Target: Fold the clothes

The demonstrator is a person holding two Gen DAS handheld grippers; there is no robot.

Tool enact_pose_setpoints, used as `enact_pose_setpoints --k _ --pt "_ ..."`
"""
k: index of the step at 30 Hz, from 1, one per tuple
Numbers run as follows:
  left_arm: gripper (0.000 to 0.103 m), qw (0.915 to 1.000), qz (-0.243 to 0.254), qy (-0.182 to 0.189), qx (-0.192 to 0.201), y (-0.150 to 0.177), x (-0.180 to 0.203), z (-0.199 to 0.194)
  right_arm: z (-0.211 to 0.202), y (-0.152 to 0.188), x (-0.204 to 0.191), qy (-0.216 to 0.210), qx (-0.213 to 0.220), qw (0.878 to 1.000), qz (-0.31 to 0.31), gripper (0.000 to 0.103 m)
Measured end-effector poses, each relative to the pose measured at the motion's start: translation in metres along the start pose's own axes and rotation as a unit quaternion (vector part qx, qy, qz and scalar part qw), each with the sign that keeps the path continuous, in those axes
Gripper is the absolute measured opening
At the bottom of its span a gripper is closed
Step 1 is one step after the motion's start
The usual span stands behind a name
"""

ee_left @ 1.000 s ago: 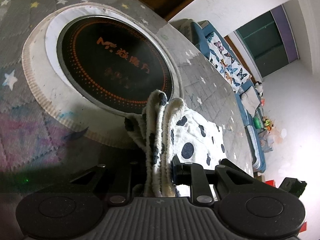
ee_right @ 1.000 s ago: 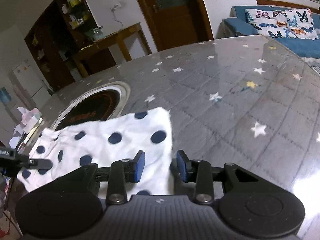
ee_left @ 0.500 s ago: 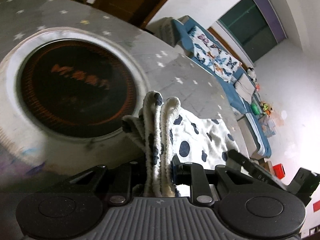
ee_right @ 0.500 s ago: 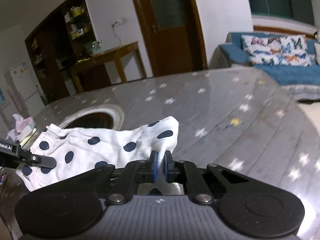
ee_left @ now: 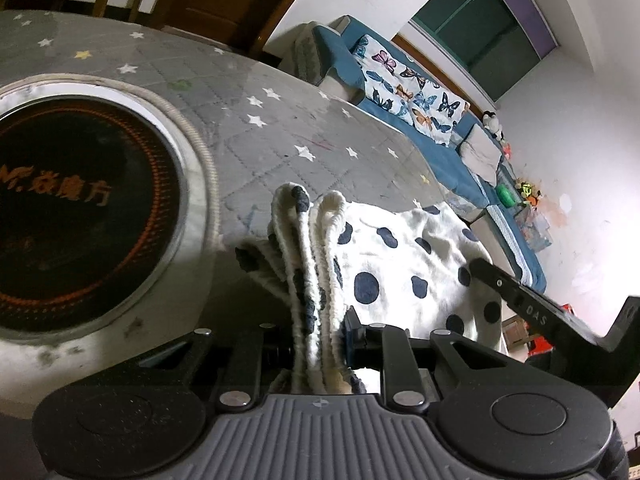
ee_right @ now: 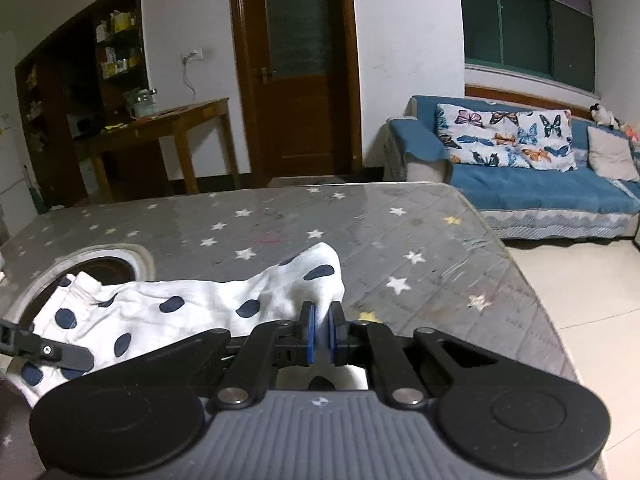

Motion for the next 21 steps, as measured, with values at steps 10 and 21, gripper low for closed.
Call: enact_pose_setpoints --k 10,21 --pt "0.025 0.9996 0.011 -0.021 -0.012 0.007 0.006 0.019 0.036 0.017 0.016 0.023 -0.034 0.999 -0.009 0.006" --pt "0.032 0.9993 0.017 -0.030 -0.014 0.011 0.004 0.022 0.049 0.028 0.022 0.036 -0.057 0.998 -0.006 0.011"
Point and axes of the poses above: each gripper's, at about its wrist camera, not at the fingertips, and z roughly the way its jaws point, x to its right, y to its underside, the point moved 4 cm from there along z, roughly the way its jaws point, and after that the axes turned 7 degrees about -y, right-handed, at the moved point
